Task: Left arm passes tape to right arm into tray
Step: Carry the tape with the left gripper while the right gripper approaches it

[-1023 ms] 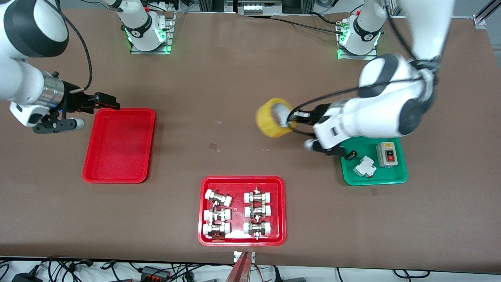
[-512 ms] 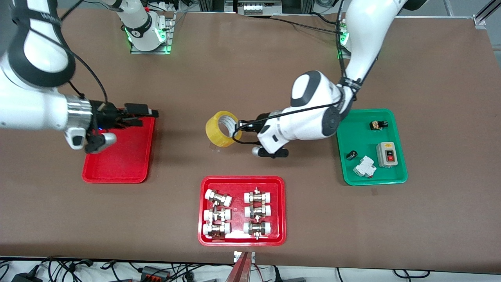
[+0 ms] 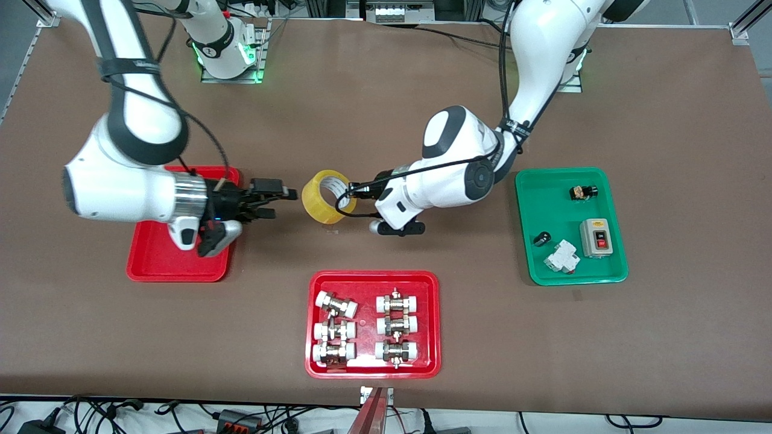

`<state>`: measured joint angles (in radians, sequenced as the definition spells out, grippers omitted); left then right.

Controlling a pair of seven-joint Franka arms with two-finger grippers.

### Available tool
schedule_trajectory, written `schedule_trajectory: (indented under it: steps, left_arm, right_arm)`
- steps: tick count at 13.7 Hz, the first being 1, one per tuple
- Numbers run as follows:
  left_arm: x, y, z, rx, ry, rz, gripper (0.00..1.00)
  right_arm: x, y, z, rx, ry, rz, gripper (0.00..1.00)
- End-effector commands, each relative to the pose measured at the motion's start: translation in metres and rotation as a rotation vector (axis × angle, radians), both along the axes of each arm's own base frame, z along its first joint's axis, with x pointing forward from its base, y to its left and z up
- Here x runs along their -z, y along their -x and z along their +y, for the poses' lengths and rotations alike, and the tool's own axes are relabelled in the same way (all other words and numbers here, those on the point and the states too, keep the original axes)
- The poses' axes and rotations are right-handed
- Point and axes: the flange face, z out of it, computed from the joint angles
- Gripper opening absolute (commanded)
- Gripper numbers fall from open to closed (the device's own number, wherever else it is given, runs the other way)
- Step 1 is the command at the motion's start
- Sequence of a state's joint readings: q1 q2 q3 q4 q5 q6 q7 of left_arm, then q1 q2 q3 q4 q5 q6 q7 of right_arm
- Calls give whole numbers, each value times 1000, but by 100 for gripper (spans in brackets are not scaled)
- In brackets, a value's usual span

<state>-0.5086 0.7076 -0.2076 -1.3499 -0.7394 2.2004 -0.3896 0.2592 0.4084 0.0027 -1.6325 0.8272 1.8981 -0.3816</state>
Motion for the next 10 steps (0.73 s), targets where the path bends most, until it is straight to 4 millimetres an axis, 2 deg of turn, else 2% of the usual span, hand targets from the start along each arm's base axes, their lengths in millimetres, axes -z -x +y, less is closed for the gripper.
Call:
schedule_trajectory:
  steps: [1, 3, 10]
  left_arm:
    - [-11, -10, -6, -69, 29, -20, 1]
    - [-6, -6, -12, -75, 24, -18, 1]
    - [-6, -8, -10, -76, 19, -26, 1]
  right_arm:
    - [7, -5, 10, -3, -24, -12, 100]
    - [14, -5, 13, -8, -26, -3, 100]
    - [28, 1, 29, -55, -26, 0, 100]
